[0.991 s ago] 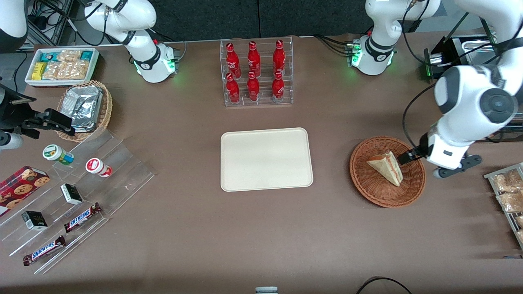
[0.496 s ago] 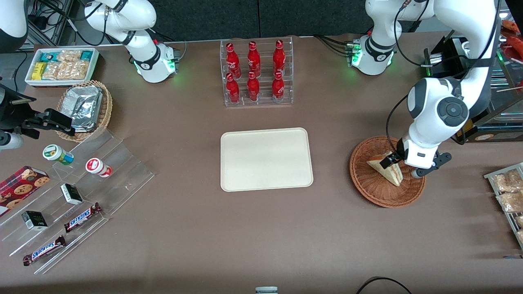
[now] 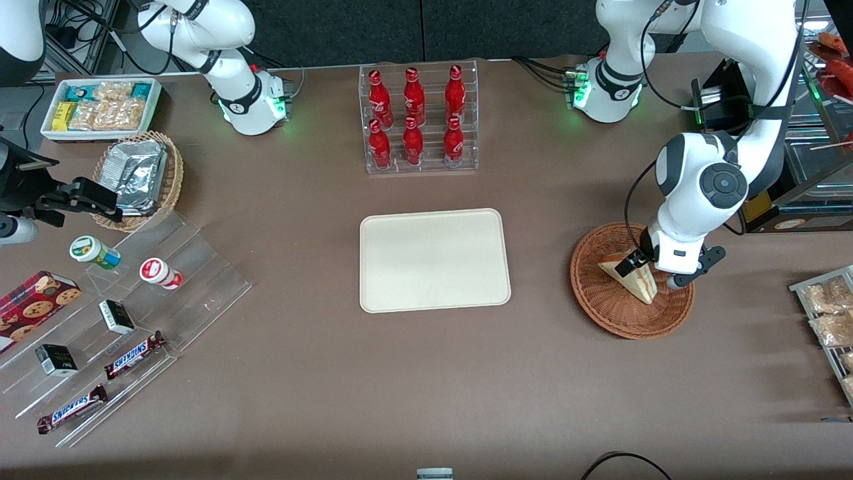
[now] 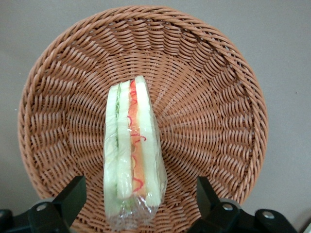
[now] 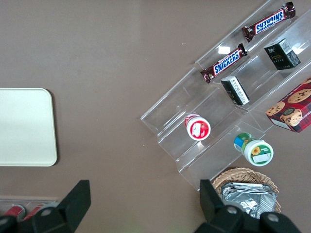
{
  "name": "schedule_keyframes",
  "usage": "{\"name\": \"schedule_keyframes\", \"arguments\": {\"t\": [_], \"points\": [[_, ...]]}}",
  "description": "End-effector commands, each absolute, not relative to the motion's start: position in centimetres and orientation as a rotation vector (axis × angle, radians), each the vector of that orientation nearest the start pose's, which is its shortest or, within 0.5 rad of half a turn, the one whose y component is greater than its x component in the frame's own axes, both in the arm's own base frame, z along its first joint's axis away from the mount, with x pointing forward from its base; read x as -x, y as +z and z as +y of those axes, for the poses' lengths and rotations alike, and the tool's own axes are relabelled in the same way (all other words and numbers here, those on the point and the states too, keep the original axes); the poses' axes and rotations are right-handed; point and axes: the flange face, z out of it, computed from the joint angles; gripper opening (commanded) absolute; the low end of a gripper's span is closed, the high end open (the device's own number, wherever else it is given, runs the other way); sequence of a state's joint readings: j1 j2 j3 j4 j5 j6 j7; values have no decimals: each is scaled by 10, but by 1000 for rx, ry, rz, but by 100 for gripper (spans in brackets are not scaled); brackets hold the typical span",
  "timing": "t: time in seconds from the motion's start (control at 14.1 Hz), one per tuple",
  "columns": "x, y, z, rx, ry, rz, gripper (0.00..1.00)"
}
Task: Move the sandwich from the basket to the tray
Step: 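Lower the left gripper around the sandwich wedge and close it, then lift the sandwich and carry it with the left gripper toward the white tray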
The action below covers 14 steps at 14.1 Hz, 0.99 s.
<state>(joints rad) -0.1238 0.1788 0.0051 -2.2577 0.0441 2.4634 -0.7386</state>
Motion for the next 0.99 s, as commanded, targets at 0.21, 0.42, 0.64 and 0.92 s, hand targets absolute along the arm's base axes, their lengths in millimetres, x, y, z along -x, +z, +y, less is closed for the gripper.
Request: {"name": "schedule_keyframes", "arguments": {"t": [0.21, 0.42, 0.64, 0.92], "points": [[-519, 251, -63, 2983, -99, -946, 100], [-521, 247, -57, 2959, -93, -1013, 49], [-525, 251, -57, 2958, -106, -1029, 3], [-553, 288, -59, 2932, -44, -1013, 1]]}}
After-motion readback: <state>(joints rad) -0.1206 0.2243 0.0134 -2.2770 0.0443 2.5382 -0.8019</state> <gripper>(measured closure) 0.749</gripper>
